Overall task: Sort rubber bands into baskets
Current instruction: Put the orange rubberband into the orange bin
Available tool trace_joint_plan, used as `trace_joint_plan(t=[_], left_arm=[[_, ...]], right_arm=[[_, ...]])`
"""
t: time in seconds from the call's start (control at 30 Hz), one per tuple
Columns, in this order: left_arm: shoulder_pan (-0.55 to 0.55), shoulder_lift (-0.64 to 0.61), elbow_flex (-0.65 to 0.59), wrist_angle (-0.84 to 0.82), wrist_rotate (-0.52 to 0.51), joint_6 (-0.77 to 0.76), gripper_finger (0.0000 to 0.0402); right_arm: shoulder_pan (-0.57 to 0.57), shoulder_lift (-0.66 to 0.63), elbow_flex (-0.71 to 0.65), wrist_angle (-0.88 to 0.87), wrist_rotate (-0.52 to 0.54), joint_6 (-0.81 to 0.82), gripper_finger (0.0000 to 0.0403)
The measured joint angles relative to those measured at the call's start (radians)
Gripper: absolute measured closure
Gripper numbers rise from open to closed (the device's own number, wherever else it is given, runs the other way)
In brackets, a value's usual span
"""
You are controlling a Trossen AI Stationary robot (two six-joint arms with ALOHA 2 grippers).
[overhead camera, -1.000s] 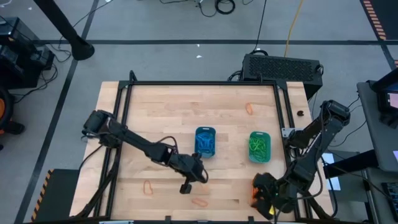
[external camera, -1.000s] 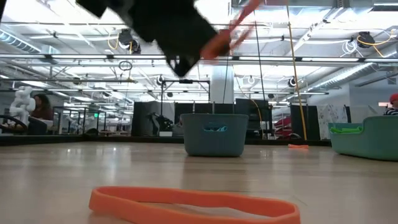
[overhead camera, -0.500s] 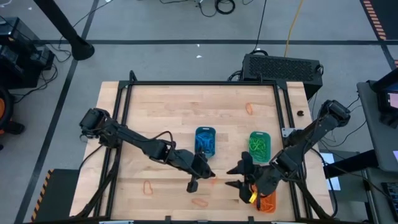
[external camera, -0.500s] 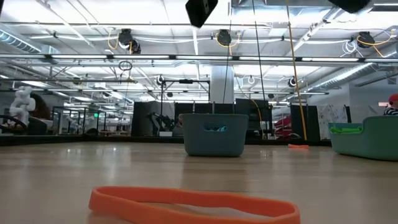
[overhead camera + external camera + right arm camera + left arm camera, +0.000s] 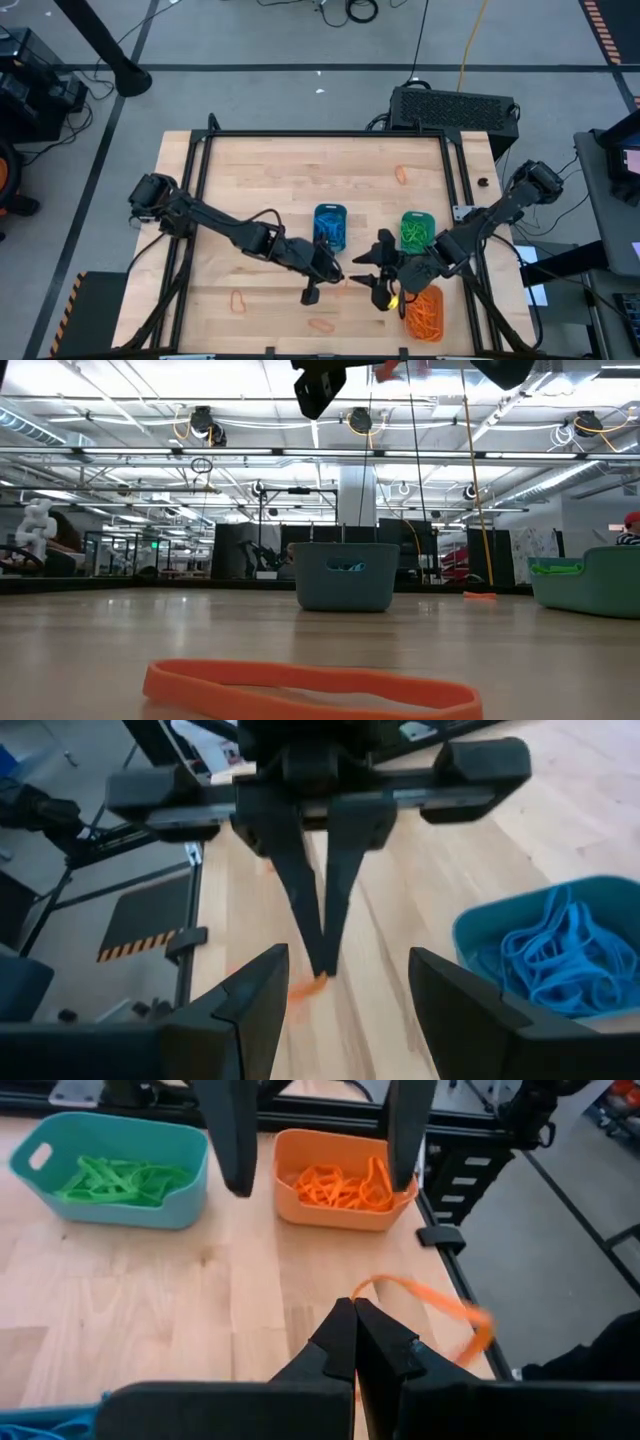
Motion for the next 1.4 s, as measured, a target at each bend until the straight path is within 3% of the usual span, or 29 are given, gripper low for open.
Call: trace_joint_plan(t=[0.57, 0.7, 0.9, 0.97, 1.2, 1.4], left_arm=[[0.055, 0.0, 0.012, 0.039, -0.013, 0.0, 0.04], [0.056, 0.0, 0.012, 0.036, -0.013, 0.001, 0.04], [0.056, 0.0, 0.012, 0.034, -0.012, 0.002, 0.04], [0.056, 0.0, 0.012, 0.033, -0.012, 0.003, 0.0397], [0.056, 0.0, 0.012, 0.002, -0.012, 0.025, 0.0332], [0.056, 0.0, 0.012, -0.097, 0.005, -0.095, 0.0256]], right_arm=[[-0.041, 0.057, 0.0, -0.023, -0.005, -0.011, 0.0217], [-0.041, 0.057, 0.0, -0.128, -0.026, 0.033, 0.0266], [-0.041, 0.057, 0.0, -0.181, -0.03, 0.023, 0.0382], [-0.041, 0.057, 0.0, -0.17, -0.03, 0.0, 0.0394], [-0.04, 0.053, 0.0, -0.17, -0.039, -0.011, 0.0401], [-0.038, 0.025, 0.0, -0.191, -0.201, 0.008, 0.0402]])
